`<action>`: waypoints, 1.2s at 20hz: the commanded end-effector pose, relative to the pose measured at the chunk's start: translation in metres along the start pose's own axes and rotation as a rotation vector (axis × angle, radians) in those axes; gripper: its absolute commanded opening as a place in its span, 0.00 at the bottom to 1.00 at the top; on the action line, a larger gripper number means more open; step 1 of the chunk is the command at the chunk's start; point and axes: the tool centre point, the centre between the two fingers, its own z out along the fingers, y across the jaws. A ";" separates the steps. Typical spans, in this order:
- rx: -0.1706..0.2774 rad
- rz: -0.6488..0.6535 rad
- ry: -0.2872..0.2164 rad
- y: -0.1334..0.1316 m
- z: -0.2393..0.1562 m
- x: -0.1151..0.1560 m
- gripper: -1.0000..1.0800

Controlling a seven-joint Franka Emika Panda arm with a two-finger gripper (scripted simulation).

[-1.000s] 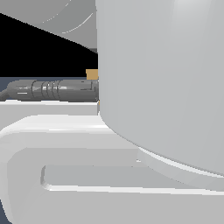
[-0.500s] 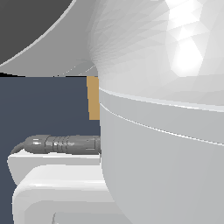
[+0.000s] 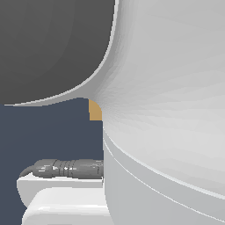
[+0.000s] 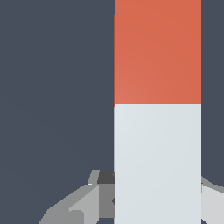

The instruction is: Insert the peg into the horizontal hole in a box.

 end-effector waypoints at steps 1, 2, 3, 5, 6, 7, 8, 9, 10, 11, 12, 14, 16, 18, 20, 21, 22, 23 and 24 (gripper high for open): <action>-0.001 0.000 0.000 0.000 0.000 0.000 0.00; -0.001 0.000 0.000 0.000 0.000 0.000 0.00; -0.001 0.000 0.000 0.000 0.000 0.000 0.00; -0.001 0.000 0.000 0.000 0.000 0.000 0.00; -0.001 0.000 0.000 0.000 0.000 0.000 0.00; -0.001 0.000 0.000 0.000 0.000 0.000 0.00; 0.000 0.000 0.000 0.000 0.000 0.000 0.00; 0.000 0.000 0.000 0.000 0.000 0.000 0.00; 0.000 0.000 0.000 0.000 0.000 0.001 0.00; 0.000 0.000 0.000 0.000 -0.001 0.002 0.00; 0.000 -0.001 0.000 0.000 -0.001 0.004 0.00; 0.000 -0.001 0.000 -0.001 -0.003 0.008 0.00; 0.000 -0.002 0.000 -0.002 -0.005 0.015 0.00; 0.000 -0.004 0.000 -0.004 -0.009 0.025 0.00; 0.000 -0.005 0.000 -0.006 -0.013 0.036 0.00; 0.000 -0.006 0.000 -0.007 -0.015 0.043 0.00; 0.000 -0.008 0.000 -0.008 -0.018 0.051 0.00; 0.000 -0.009 0.000 -0.010 -0.021 0.060 0.00; 0.000 -0.010 0.000 -0.011 -0.025 0.069 0.00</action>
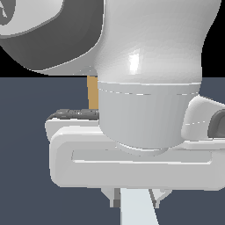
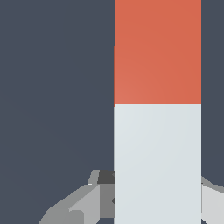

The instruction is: Insert the peg into the horizontal hole in a box.

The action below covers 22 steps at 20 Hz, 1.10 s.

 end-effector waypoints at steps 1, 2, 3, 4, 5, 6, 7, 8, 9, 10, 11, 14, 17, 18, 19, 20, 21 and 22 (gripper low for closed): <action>-0.004 -0.005 0.000 -0.002 -0.010 0.024 0.00; -0.004 -0.007 0.000 -0.004 -0.014 0.036 0.00; -0.004 -0.009 -0.001 -0.006 -0.019 0.047 0.00; -0.004 -0.010 -0.001 -0.008 -0.023 0.059 0.00; -0.004 -0.012 -0.001 -0.010 -0.027 0.070 0.00; -0.004 -0.014 -0.001 -0.011 -0.031 0.082 0.00; -0.004 -0.015 -0.001 -0.013 -0.035 0.093 0.00; -0.004 -0.017 -0.001 -0.015 -0.039 0.104 0.00; -0.004 -0.018 -0.001 -0.017 -0.043 0.115 0.00; -0.004 -0.020 -0.001 -0.018 -0.047 0.125 0.00; -0.004 -0.021 -0.001 -0.020 -0.051 0.136 0.00; -0.005 -0.025 -0.001 -0.024 -0.061 0.164 0.00; -0.005 -0.028 -0.001 -0.026 -0.069 0.185 0.00; -0.005 -0.029 -0.001 -0.027 -0.071 0.191 0.00; -0.005 -0.029 -0.001 -0.027 -0.072 0.195 0.00; -0.005 -0.030 -0.001 -0.028 -0.074 0.199 0.00; -0.005 -0.030 -0.001 -0.028 -0.075 0.202 0.00; -0.005 -0.030 -0.001 -0.028 -0.075 0.204 0.00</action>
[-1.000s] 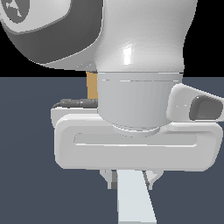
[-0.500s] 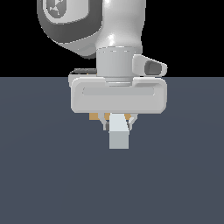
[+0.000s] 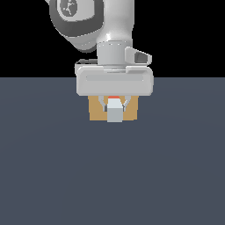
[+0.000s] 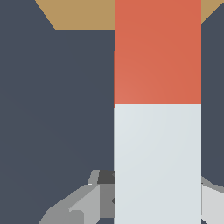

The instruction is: Insert the peg into the horizontal hole in a box.

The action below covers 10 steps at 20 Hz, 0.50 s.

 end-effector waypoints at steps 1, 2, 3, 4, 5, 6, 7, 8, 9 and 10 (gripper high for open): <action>-0.002 0.002 0.000 0.000 -0.004 0.005 0.00; -0.002 0.002 0.000 0.000 -0.004 0.005 0.00; -0.002 0.002 0.000 0.000 -0.004 0.005 0.00; -0.002 0.002 0.000 0.000 -0.004 0.005 0.00; -0.002 0.002 0.000 0.000 -0.004 0.005 0.00; 0.000 0.000 0.000 0.000 -0.002 0.005 0.00; 0.000 0.000 0.000 0.000 -0.002 0.005 0.00; -0.001 0.001 0.000 0.001 -0.003 0.006 0.00; -0.003 0.001 0.000 0.002 -0.004 0.006 0.00; -0.004 0.001 0.001 0.003 -0.005 0.006 0.00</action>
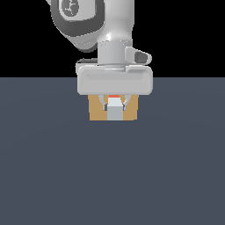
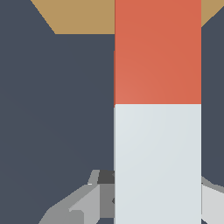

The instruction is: Insert the peg into the horizontal hole in a box.

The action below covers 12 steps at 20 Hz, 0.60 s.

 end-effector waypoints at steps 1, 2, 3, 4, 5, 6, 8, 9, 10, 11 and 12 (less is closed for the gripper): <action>-0.006 0.000 0.001 0.003 -0.003 0.000 0.00; -0.006 0.000 0.001 0.003 -0.003 0.000 0.00; -0.006 0.000 0.001 0.003 -0.003 0.000 0.00; -0.006 0.000 0.001 0.003 -0.003 0.000 0.00; -0.003 0.000 0.000 0.002 -0.001 0.000 0.00; -0.003 0.000 0.000 0.002 -0.001 0.000 0.00; -0.003 0.000 0.000 0.002 -0.001 0.004 0.00; -0.003 0.000 0.000 0.001 -0.001 0.007 0.00; -0.003 0.000 0.000 0.001 -0.001 0.010 0.00; -0.003 0.000 0.000 0.001 -0.002 0.015 0.00; -0.003 0.000 0.000 0.001 -0.002 0.020 0.00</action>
